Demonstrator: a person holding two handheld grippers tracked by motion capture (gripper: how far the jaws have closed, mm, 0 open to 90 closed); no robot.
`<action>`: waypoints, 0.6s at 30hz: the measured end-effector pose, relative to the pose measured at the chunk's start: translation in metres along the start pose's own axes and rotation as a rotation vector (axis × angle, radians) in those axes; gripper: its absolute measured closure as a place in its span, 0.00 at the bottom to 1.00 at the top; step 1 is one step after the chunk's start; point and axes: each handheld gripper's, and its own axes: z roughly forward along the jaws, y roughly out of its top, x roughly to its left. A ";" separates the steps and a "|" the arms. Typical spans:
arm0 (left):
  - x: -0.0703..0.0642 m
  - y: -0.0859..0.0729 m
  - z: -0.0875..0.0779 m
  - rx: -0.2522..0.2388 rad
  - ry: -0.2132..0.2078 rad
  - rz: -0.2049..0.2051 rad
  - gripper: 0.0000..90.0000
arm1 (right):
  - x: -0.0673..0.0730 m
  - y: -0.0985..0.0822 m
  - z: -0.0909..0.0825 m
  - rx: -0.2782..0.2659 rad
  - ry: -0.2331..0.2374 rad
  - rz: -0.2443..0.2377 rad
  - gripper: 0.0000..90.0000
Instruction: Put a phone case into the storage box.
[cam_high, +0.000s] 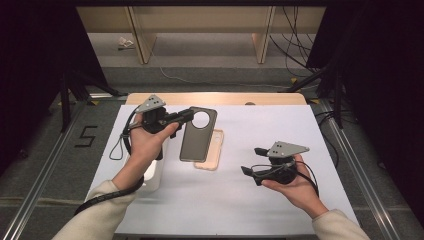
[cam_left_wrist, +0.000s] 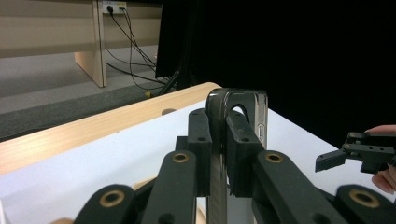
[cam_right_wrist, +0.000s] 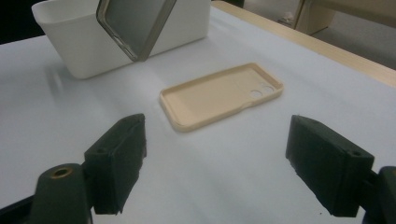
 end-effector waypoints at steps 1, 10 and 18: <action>0.001 0.001 -0.001 -0.003 0.002 0.001 0.91 | 0.000 0.000 -0.001 -0.003 -0.002 0.003 0.24; 0.010 0.006 -0.010 -0.015 0.019 0.005 0.91 | -0.005 -0.004 -0.008 -0.011 -0.027 0.022 0.22; 0.018 0.010 -0.017 -0.035 0.035 0.006 0.91 | -0.007 -0.007 -0.012 -0.013 -0.041 0.029 0.22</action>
